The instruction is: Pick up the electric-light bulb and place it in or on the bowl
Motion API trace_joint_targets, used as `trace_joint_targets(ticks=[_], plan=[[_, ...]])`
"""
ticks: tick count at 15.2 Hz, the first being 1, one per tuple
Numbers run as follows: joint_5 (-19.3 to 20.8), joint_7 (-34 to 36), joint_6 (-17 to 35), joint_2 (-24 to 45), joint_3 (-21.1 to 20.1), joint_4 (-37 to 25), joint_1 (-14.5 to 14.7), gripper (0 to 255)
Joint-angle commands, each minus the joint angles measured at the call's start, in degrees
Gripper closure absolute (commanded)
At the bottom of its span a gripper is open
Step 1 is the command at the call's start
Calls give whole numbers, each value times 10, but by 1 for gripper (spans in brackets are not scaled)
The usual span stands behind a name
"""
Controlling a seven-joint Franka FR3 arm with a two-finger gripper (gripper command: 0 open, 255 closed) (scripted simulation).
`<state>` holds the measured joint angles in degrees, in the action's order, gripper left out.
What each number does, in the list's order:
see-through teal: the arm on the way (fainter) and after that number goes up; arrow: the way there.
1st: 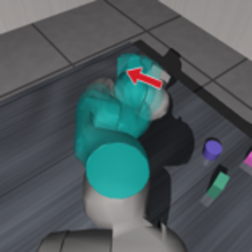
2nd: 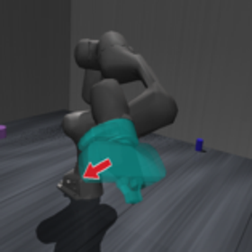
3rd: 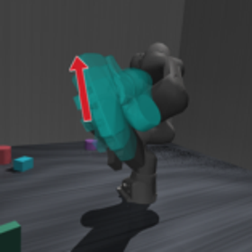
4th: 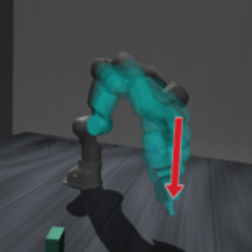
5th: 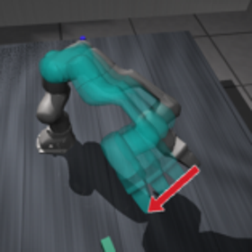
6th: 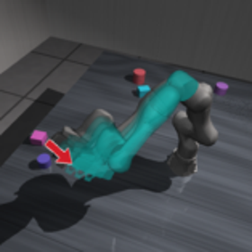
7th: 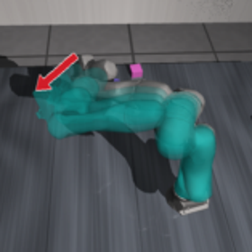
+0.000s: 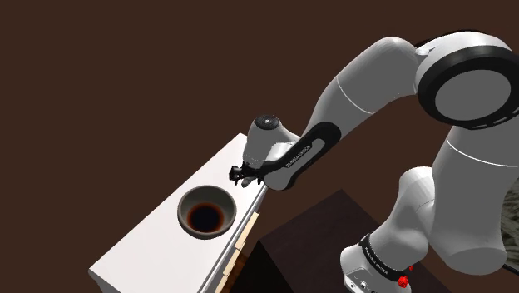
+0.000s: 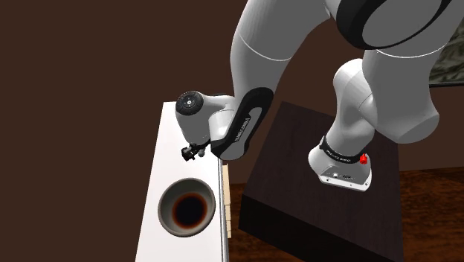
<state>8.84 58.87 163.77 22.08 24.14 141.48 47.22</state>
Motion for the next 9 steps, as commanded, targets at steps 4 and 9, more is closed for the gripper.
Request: trace_joint_targets(ticks=[4,9], plan=[[0,0,0,0,0,0,0,255],[0,0,0,0,0,0,0,255]])
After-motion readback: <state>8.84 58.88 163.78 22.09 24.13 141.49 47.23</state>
